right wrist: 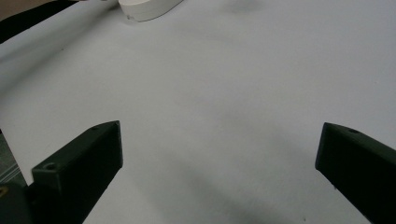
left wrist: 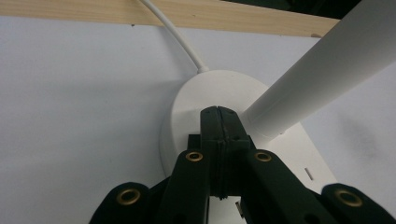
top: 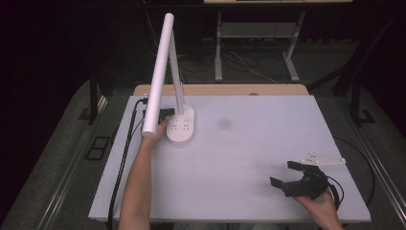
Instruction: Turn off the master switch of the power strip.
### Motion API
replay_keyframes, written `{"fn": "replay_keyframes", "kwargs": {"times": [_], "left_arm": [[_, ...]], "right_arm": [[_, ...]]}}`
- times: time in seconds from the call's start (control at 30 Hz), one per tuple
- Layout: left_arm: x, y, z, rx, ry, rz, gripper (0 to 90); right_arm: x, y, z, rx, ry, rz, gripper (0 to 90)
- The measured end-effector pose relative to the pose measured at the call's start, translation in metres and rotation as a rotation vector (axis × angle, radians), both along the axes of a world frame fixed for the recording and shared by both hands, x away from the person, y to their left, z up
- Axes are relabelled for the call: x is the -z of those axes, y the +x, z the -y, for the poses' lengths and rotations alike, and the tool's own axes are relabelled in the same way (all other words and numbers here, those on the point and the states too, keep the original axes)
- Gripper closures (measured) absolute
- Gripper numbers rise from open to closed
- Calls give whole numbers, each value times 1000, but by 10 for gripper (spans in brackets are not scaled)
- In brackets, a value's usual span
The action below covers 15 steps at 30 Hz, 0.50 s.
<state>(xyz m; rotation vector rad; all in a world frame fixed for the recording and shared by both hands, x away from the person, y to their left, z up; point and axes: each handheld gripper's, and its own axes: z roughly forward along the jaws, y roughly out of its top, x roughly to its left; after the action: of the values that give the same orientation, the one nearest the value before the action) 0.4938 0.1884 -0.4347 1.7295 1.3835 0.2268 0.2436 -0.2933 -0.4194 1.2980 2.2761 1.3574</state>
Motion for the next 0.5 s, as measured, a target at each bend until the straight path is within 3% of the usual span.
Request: {"fn": "replay_keyframes", "kwargs": {"times": [0.07, 0.13, 0.33, 0.5], "left_arm": [[0, 0, 0, -6, -5, -9, 900], [1, -1, 2, -13, 18, 5, 900], [1, -1, -1, -19, -36, -29, 900], [0, -2, -2, -3, -32, -22, 900]], "right_arm": [[0, 0, 0, 1, -1, 5, 2], [-1, -1, 1, 2, 2, 2, 2], [-1, -2, 2, 4, 3, 6, 2], [-1, -1, 0, 3, 1, 2, 2]]}}
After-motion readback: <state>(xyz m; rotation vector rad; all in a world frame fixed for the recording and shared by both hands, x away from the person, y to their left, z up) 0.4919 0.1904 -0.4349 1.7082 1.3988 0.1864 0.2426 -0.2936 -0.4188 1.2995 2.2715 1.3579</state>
